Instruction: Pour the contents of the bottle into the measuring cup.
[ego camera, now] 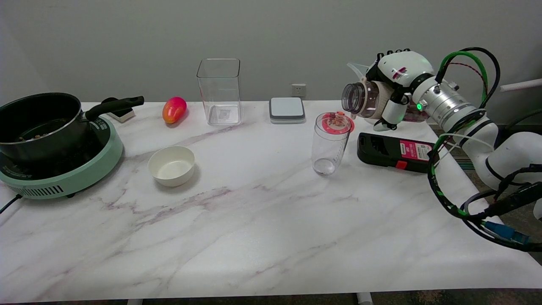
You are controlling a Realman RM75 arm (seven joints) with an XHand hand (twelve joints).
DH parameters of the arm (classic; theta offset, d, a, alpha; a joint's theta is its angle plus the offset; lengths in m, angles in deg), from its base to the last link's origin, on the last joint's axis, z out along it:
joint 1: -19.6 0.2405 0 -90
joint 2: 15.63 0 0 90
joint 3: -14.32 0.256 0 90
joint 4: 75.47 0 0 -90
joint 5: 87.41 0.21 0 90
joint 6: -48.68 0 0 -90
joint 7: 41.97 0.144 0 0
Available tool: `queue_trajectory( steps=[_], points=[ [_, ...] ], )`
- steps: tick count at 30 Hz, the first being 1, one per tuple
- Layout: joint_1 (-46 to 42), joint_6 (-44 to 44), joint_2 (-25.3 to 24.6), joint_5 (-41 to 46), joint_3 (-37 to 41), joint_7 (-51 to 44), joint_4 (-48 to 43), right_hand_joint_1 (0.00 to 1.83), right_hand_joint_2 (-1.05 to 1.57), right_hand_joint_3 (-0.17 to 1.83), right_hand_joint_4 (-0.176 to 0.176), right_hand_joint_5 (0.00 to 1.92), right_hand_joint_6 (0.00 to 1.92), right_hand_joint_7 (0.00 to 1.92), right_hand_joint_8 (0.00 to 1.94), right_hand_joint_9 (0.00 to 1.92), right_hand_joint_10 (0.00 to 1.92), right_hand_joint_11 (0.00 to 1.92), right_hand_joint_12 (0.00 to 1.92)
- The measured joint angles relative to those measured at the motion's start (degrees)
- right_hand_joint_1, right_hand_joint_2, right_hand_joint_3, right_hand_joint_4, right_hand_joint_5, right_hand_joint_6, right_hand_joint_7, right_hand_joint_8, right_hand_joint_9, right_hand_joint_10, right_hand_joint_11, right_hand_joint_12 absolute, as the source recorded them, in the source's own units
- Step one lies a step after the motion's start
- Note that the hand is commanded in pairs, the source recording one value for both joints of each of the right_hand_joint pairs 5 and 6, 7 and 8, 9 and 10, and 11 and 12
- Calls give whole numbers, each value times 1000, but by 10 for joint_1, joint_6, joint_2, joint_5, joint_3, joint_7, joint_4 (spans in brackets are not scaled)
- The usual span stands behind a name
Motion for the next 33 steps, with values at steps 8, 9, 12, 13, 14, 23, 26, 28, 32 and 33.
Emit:
queue_trajectory(
  steps=[8,9,12,13,14,23,26,28,32,33],
  points=[
    [5,25,-7,-43,1,-1,10,1523,751,725,0,1591,1591,1634,1634,1324,1324,1171,1171],
    [6,27,-8,-47,1,-1,10,1522,757,718,0,1592,1592,1635,1635,1325,1325,1171,1171],
    [8,33,-9,-59,1,-2,10,1517,775,699,0,1592,1592,1636,1636,1327,1327,1171,1171],
    [8,34,-10,-62,1,-2,10,1514,785,690,0,1592,1592,1635,1635,1328,1328,1171,1171],
    [8,35,-10,-66,1,-2,10,1512,792,684,0,1592,1592,1637,1637,1329,1329,1172,1172],
    [11,44,-13,-109,0,-2,2,1502,847,627,0,1628,1628,1654,1654,1341,1341,1214,1214],
    [11,46,-15,-124,-2,-2,-2,1494,880,593,0,1632,1632,1658,1658,1344,1344,1217,1217],
    [11,46,-16,-133,-3,-2,-5,1492,886,586,0,1632,1632,1658,1658,1343,1343,1218,1218],
    [10,46,-20,-149,-5,-3,-11,1491,891,575,0,1631,1631,1655,1655,1343,1343,1217,1217],
    [9,46,-21,-153,-5,-3,-13,1491,891,574,0,1629,1629,1655,1655,1343,1343,1217,1217]
  ],
)
